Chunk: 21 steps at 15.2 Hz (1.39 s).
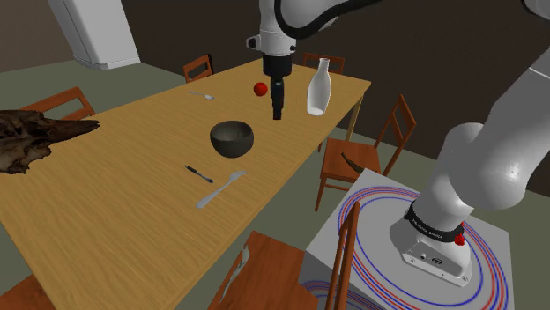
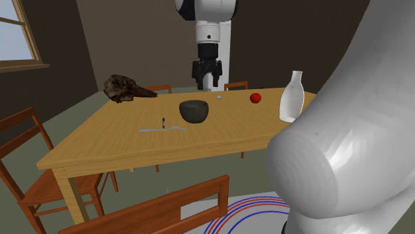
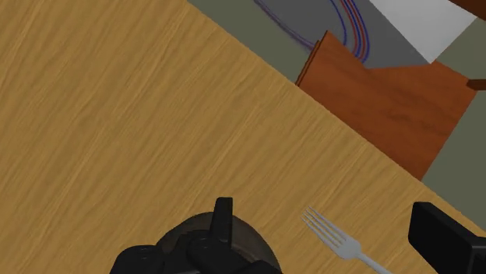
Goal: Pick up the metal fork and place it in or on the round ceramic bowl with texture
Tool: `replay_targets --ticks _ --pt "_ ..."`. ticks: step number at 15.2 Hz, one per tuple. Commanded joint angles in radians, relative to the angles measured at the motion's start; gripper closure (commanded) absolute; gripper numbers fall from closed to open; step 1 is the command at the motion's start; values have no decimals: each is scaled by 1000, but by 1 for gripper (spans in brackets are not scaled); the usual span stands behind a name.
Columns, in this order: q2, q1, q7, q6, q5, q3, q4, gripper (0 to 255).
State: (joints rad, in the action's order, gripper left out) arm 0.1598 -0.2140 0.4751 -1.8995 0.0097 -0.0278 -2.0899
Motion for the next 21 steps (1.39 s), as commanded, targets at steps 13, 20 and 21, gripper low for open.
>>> replay_targets --ticks 13,20,21 --pt "-432 -115 224 -85 -59 -108 245 0" --pt "-540 -147 268 -131 -90 -133 282 0" --pt "-544 -147 267 -143 -91 -132 274 0"
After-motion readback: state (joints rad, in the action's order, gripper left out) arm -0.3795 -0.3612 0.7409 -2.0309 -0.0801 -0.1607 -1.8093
